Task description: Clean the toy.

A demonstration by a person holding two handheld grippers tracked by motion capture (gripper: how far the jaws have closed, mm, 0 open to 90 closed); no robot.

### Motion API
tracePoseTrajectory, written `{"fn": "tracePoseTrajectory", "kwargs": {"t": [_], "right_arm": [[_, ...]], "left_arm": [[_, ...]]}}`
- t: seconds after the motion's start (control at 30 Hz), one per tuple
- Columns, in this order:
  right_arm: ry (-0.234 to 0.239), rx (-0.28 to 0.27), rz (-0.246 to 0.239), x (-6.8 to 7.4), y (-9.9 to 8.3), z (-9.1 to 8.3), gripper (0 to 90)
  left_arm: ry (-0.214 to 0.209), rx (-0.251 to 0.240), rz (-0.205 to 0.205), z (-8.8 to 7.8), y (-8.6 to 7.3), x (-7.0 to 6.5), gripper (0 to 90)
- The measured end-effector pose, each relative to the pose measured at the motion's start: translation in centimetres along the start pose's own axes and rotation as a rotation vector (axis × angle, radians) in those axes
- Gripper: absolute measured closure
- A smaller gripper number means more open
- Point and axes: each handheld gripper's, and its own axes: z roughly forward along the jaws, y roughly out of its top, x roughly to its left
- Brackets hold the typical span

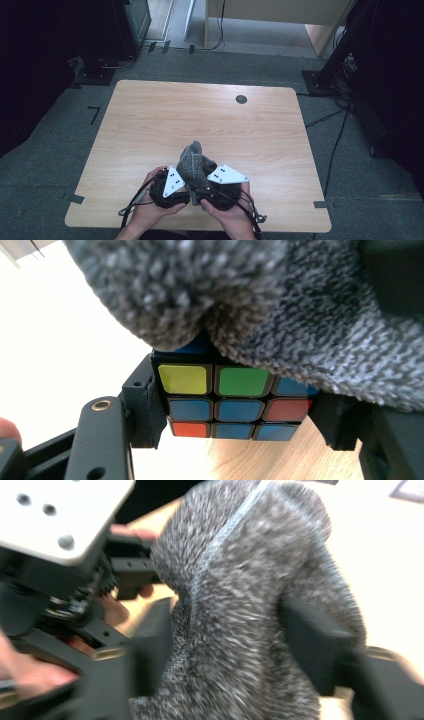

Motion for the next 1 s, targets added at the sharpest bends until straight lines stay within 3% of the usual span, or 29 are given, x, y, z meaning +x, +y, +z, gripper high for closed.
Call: {"fn": "tracePoseTrajectory", "kwargs": {"t": [0.03, 0.07, 0.17, 0.27, 0.37, 0.43, 0.5, 0.53, 0.6, 0.67, 0.73, 0.83, 0.93, 1.0], "right_arm": [[0.000, 0.000, 0.000, 0.0, 0.0, 0.0, 46.7], [0.020, -0.031, -0.001, -0.2, 0.0, -0.5, 66.3], [0.022, -0.013, -0.009, 0.3, -0.1, -0.5, 75.9], [-0.020, -0.009, -0.032, 0.8, 0.1, -0.5, 76.9], [-0.073, -0.027, 0.006, -0.6, 0.1, -0.8, 78.5], [-0.066, -0.014, 0.029, -1.3, -0.1, -1.1, 80.1], [-0.041, 0.002, 0.006, -0.8, -0.3, -1.3, 81.0], [-0.022, 0.013, -0.010, -0.3, -0.3, -1.3, 81.0], [0.000, 0.020, -0.046, 0.7, -0.3, -1.1, 80.9], [0.003, 0.009, -0.047, 0.9, -0.2, -0.9, 80.3], [0.001, -0.012, -0.013, 0.3, -0.1, -0.8, 80.1], [-0.047, -0.021, 0.005, -1.5, -0.2, -1.2, 80.8], [-0.083, -0.020, 0.052, -3.4, -0.5, -2.1, 81.2], [-0.060, -0.042, 0.106, -4.8, -0.8, -2.8, 81.4]], "left_arm": [[0.000, 0.000, 0.000, 0.0, 0.0, 0.0, 33.9], [-0.011, -0.015, 0.013, 0.0, 0.1, -0.4, 33.9], [-0.013, -0.011, 0.043, 0.1, 0.4, -1.2, 33.9], [-0.016, -0.032, 0.067, 0.0, 0.4, -1.7, 33.9], [-0.005, -0.042, 0.073, -0.4, 0.6, -1.4, 33.9], [0.002, -0.044, 0.059, -0.5, 0.5, -0.9, 33.9], [0.009, -0.045, 0.050, -0.5, 0.4, -0.7, 33.9], [0.013, -0.048, 0.021, -0.4, 0.3, -0.4, 33.9], [0.009, -0.049, 0.019, -0.4, 0.2, -0.5, 34.0], [0.002, -0.053, 0.050, -0.2, 0.3, -1.5, 34.0], [-0.004, -0.054, 0.064, -0.2, 0.4, -1.8, 34.0], [-0.016, -0.060, 0.055, -0.3, 0.5, -1.6, 34.0], [-0.059, -0.119, 0.008, -0.9, 0.1, -0.2, 34.0], [-0.092, -0.168, -0.008, -1.5, -0.1, 0.5, 34.0]]}}
